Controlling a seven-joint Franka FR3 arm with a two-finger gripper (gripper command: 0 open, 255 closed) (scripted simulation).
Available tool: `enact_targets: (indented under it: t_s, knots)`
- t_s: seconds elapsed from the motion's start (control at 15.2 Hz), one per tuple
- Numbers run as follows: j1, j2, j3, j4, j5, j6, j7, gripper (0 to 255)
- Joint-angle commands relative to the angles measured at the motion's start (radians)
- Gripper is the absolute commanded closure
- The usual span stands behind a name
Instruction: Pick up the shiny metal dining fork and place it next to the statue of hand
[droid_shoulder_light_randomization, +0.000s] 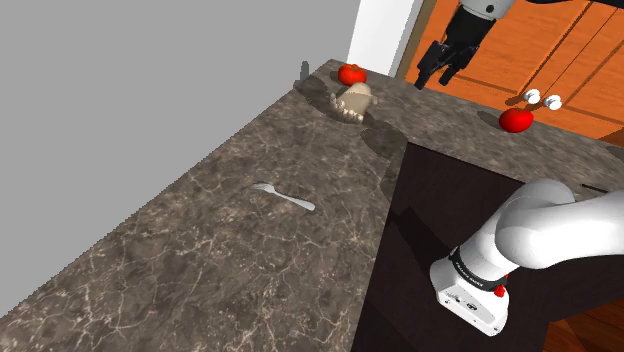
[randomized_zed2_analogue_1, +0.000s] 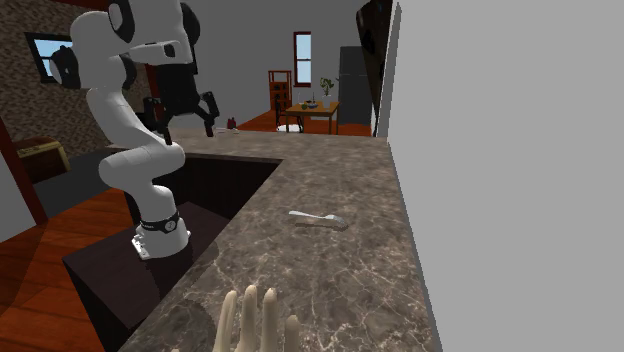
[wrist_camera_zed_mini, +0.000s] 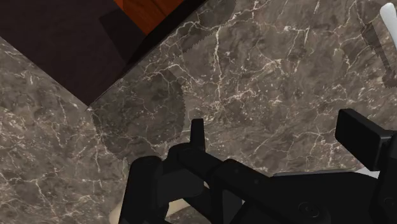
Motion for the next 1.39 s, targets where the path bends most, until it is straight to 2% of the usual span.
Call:
enact_targets:
  t_s: [0.0,0.66,1.32]
  knots:
    - [0.000,0.000,0.000,0.000,0.000,0.000,0.000,0]
    - [0.068,0.159,0.148,-0.085,0.045,0.229,0.123,0]
    - [0.116,0.418,0.296,-0.059,0.030,0.441,0.262,0]
